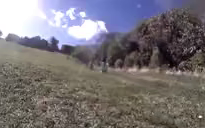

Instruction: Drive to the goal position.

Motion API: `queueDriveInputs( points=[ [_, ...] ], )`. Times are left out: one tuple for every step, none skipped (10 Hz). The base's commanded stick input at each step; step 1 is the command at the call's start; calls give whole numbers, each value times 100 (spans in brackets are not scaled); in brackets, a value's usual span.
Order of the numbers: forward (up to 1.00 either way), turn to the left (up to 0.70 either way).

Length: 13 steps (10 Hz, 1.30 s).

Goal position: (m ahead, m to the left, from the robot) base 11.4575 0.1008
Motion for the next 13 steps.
queueDriveInputs(
  points=[
    [50,0],
    [50,0],
    [50,0],
    [50,0],
    [50,0],
    [50,0],
    [50,0],
    [50,0],
    [50,0],
    [50,0],
    [50,0],
    [50,0],
    [50,0]
  ],
)
